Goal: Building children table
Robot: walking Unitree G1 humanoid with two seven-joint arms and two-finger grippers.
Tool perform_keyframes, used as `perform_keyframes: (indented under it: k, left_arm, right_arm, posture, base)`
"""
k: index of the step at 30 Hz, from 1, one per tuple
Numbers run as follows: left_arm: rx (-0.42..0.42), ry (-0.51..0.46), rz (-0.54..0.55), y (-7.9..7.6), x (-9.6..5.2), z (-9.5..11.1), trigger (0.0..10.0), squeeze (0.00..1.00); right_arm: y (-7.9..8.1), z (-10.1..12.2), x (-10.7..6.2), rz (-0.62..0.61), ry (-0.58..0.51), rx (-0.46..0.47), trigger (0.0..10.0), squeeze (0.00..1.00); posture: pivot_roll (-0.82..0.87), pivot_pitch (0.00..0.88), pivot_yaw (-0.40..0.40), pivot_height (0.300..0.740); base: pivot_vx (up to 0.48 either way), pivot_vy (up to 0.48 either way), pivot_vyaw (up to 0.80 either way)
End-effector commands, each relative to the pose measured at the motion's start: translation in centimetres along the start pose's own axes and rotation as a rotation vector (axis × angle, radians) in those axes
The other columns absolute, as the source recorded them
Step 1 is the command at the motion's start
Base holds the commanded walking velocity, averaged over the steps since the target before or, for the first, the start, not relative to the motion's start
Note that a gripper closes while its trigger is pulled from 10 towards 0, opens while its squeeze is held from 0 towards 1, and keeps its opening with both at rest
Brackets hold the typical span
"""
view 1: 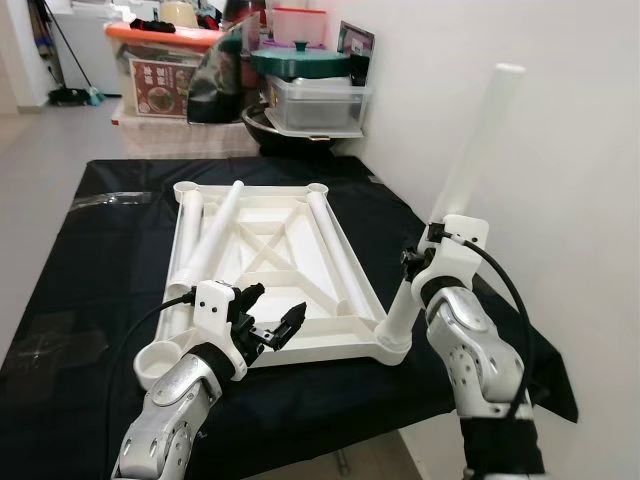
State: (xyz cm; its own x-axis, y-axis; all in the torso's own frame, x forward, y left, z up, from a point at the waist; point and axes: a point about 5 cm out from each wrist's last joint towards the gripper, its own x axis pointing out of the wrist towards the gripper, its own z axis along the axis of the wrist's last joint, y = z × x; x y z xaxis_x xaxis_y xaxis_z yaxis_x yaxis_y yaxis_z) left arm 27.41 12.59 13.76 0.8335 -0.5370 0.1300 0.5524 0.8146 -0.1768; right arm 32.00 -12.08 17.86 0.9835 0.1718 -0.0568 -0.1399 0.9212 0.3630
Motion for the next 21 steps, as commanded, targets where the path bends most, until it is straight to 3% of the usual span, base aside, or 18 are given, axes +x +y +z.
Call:
perform_keyframes:
  k: [1,2,3,4,5,6,7,8,9,10,11,12,13,16,17,19,20,21]
  left_arm:
    - [-0.014,0.009,-0.021,-0.4,0.3,-0.3,10.0,0.00]
    - [-0.014,0.009,-0.021,-0.4,0.3,-0.3,10.0,0.00]
    - [-0.014,0.009,-0.021,-0.4,0.4,-0.3,10.0,0.00]
    - [-0.014,0.008,-0.021,-0.4,0.4,-0.3,10.0,0.00]
    - [-0.014,0.008,-0.021,-0.4,0.4,-0.3,10.0,0.00]
    - [-0.014,0.008,-0.020,-0.3,0.4,-0.3,10.0,0.00]
    - [-0.014,0.008,-0.020,-0.3,0.4,-0.3,10.0,0.00]
    - [-0.014,0.008,-0.020,-0.3,0.4,-0.3,10.0,0.00]
    - [-0.014,0.008,-0.020,-0.3,0.4,-0.3,10.0,0.00]
    - [-0.015,0.007,-0.020,-0.4,0.4,-0.4,10.0,0.00]
    - [-0.016,0.006,-0.020,-0.4,0.4,-0.4,10.0,0.00]
    - [-0.016,0.005,-0.020,-0.4,0.4,-0.4,10.0,0.00]
    - [-0.017,0.004,-0.020,-0.4,0.4,-0.4,10.0,0.00]
    - [-0.017,0.003,-0.019,-0.5,0.4,-0.4,10.0,0.00]
    - [-0.018,0.003,-0.019,-0.5,0.3,-0.3,10.0,0.00]
    - [-0.019,0.001,-0.019,-0.6,0.3,-0.3,10.0,0.00]
    - [-0.019,0.001,-0.019,-0.6,0.3,-0.3,10.0,0.00]
    - [-0.019,0.001,-0.019,-0.6,0.3,-0.3,10.0,0.00]
  right_arm:
    - [2.2,-1.1,0.1,0.221,0.093,0.099,10.0,0.62]
    - [2.2,-1.1,0.1,0.221,0.093,0.099,10.0,0.62]
    - [2.8,-0.6,0.1,0.291,0.088,0.107,10.0,0.00]
    - [3.4,0.1,-0.3,0.412,0.077,0.109,10.0,0.00]
    - [3.4,0.1,-0.3,0.412,0.077,0.109,10.0,0.00]
    - [4.0,0.8,-0.9,0.531,0.057,0.102,10.0,0.00]
    - [4.0,0.8,-0.9,0.531,0.057,0.102,10.0,0.00]
    - [4.4,1.3,-1.8,0.659,0.046,0.077,10.0,0.00]
    - [4.4,1.3,-1.8,0.659,0.046,0.077,10.0,0.00]
    - [4.6,1.4,-2.6,0.768,0.048,0.043,10.0,0.00]
    - [4.7,1.0,-3.2,0.837,0.072,0.020,7.8,0.00]
    - [4.6,0.7,-3.5,0.873,0.092,0.009,7.8,0.00]
    - [4.2,-0.2,-3.0,0.824,0.134,-0.010,0.0,0.00]
    - [3.9,-0.8,-2.6,0.784,0.164,-0.022,0.0,0.00]
    - [2.7,-1.6,-1.0,0.585,0.186,-0.054,0.0,0.00]
    - [-1.0,-2.6,1.5,0.123,0.205,0.025,0.0,0.00]
    - [-1.0,-2.6,1.5,0.123,0.205,0.025,0.0,0.00]
    - [-3.2,-3.4,1.8,-0.091,0.224,0.062,0.0,0.00]
  posture:
    - [0.06,0.000,-0.097,0.740]
    - [0.06,0.000,-0.097,0.740]
    - [0.06,0.000,-0.097,0.740]
    - [0.06,0.000,-0.097,0.740]
    - [0.06,0.000,-0.097,0.740]
    - [0.06,0.000,-0.099,0.740]
    - [0.06,0.000,-0.099,0.740]
    - [0.06,0.000,-0.102,0.740]
    - [0.06,0.000,-0.102,0.740]
    - [0.06,0.000,-0.105,0.740]
    - [0.06,0.000,-0.107,0.740]
    - [0.06,0.000,-0.107,0.740]
    - [0.07,0.000,-0.111,0.740]
    - [0.07,0.000,-0.111,0.740]
    - [0.07,0.000,-0.111,0.740]
    - [0.06,0.000,-0.111,0.740]
    - [0.06,0.000,-0.111,0.740]
    - [0.07,0.000,-0.113,0.740]
  base:
    - [0.000,0.000,0.00]
    - [0.000,0.000,0.00]
    - [0.000,0.000,0.00]
    - [0.000,0.000,0.00]
    - [0.000,0.000,0.00]
    - [0.000,0.000,0.00]
    - [0.000,0.000,0.00]
    - [0.000,0.000,0.00]
    - [0.000,0.000,0.00]
    - [0.000,0.000,0.00]
    - [0.000,0.000,0.00]
    - [0.000,0.000,0.00]
    - [0.000,0.000,0.00]
    - [0.000,0.000,0.00]
    - [0.000,0.000,0.00]
    - [0.000,0.000,0.00]
    - [0.000,0.000,0.00]
    - [0.000,0.000,0.00]
